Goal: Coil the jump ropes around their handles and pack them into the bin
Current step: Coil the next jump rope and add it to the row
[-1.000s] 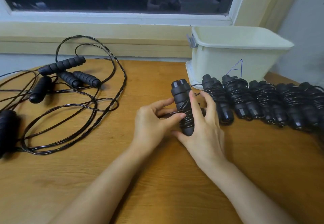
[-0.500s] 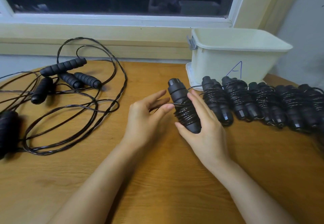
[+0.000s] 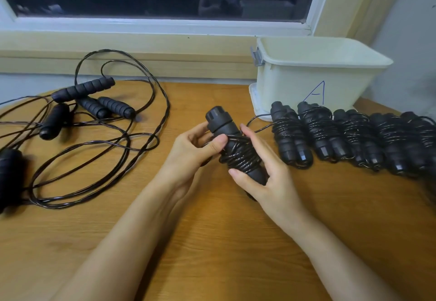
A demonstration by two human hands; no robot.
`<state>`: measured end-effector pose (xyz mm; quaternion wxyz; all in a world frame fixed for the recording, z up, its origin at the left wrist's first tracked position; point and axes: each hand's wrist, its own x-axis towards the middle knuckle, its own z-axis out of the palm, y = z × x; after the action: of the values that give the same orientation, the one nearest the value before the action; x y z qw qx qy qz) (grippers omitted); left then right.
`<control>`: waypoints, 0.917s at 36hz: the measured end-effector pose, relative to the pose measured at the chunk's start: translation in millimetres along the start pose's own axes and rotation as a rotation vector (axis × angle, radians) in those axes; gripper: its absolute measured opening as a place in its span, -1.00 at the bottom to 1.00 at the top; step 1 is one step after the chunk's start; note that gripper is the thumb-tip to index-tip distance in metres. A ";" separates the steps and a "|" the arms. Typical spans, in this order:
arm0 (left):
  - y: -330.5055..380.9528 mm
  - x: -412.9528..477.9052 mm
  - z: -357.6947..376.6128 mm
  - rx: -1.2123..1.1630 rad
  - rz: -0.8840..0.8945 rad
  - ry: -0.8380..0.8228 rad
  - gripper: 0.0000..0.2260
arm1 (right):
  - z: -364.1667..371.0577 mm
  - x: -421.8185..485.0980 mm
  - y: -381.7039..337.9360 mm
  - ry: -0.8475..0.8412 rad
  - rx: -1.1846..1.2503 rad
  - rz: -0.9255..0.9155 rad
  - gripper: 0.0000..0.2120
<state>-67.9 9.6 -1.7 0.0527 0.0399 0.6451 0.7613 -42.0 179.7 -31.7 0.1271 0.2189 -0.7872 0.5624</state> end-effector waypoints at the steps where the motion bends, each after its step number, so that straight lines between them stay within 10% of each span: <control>1: 0.0 -0.5 1.0 -0.019 -0.004 0.019 -0.49 | -0.3 0.1 1.1 -0.002 -0.031 0.002 -0.31; 10: -1.0 -1.7 9.9 -0.063 -0.012 0.222 -0.37 | 4.5 -0.6 7.8 0.096 -0.314 -0.185 -0.50; 33: -3.2 -8.8 21.1 0.002 -0.006 0.152 -0.85 | 0.5 -1.9 9.6 0.083 -0.775 -0.085 -0.28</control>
<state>-56.4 29.6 -1.4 0.0058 -0.0198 0.6482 0.7612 -45.0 182.2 -40.7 0.2553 0.1641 -0.9257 0.2259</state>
